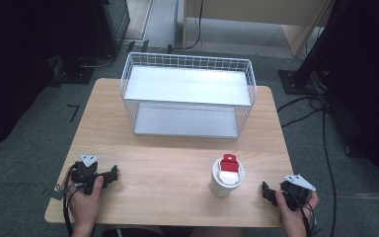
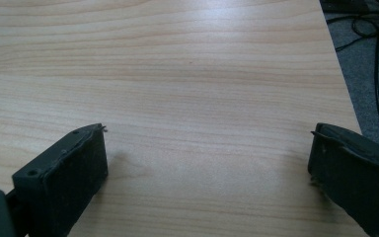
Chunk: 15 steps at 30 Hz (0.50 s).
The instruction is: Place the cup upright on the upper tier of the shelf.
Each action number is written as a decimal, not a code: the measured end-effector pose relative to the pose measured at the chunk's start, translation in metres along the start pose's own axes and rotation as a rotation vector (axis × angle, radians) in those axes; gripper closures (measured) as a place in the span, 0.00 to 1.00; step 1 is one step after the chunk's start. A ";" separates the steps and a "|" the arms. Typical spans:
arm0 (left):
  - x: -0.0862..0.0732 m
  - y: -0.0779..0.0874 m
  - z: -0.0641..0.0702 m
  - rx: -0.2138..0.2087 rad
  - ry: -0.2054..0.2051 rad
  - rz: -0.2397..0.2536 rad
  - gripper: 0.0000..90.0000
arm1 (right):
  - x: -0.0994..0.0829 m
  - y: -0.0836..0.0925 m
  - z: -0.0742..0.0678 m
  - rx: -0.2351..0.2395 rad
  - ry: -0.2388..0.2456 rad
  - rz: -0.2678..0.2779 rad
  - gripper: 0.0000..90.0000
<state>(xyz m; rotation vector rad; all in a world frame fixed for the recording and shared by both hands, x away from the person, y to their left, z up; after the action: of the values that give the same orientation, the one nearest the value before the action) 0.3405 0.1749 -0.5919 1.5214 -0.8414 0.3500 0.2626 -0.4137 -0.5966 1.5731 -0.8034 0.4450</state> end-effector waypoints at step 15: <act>0.000 0.000 0.001 0.005 0.004 -0.002 0.00 | -0.004 0.011 -0.038 0.088 0.105 0.020 0.02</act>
<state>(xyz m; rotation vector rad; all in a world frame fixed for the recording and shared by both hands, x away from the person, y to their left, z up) 0.3400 0.1745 -0.5920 1.5257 -0.8362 0.3533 0.2581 -0.3763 -0.5847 1.6095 -0.7281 0.5794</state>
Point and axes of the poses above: each handheld gripper's, and its own axes: y roughly backward along the jaws, x roughly out of its top, z roughly to its right, the point moved 10 cm from there along -y, roughly forward along the jaws, and after that the axes turned 12 degrees about -y, right-handed, at the moved point
